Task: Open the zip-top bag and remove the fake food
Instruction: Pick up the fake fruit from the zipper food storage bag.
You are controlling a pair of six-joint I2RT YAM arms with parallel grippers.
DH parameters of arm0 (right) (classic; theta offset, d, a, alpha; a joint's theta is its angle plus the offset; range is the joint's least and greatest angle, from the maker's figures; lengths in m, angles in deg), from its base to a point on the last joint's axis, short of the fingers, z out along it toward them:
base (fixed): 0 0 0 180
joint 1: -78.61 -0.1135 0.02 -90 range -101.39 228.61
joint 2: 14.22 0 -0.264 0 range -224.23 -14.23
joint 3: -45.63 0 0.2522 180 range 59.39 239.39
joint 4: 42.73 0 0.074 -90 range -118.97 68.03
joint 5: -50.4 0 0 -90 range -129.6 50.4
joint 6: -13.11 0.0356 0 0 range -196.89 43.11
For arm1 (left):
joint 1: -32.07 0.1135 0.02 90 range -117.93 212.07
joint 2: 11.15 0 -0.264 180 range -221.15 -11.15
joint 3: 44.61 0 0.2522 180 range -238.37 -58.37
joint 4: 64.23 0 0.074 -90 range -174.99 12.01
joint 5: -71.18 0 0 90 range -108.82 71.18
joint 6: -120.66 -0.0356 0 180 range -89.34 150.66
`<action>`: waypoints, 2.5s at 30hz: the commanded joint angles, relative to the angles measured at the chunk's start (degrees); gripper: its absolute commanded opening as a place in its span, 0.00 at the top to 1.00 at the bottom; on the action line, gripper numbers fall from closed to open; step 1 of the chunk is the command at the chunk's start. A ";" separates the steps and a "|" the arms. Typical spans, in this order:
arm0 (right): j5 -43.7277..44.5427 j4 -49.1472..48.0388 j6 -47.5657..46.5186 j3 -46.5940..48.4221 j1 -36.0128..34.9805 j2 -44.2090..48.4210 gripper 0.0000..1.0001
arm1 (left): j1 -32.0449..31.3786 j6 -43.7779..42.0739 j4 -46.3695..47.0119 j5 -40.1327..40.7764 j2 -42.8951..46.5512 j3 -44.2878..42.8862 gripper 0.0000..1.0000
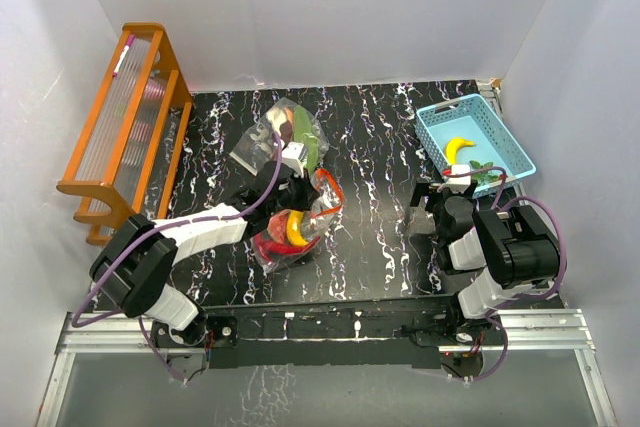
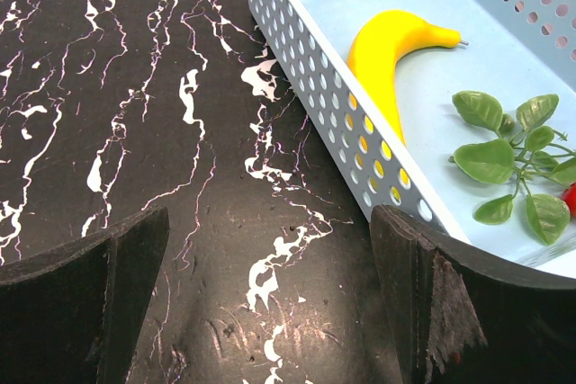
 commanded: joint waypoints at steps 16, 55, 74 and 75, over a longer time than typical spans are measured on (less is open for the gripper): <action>-27.38 30.81 0.31 14.61 -0.06 27.51 0.02 | 0.24 -1.26 -2.97 -0.42 2.94 -1.74 1.00; -24.89 65.64 22.82 42.23 -18.47 6.57 0.89 | 0.28 -2.58 -3.92 3.13 5.92 -1.30 1.00; -36.03 50.44 32.60 42.75 -26.99 -4.77 0.92 | 0.19 -3.20 -3.55 1.38 5.06 -2.40 1.00; -35.66 50.37 32.48 42.75 -27.56 -5.21 0.92 | 0.23 -3.14 -3.42 1.13 5.07 -2.42 1.00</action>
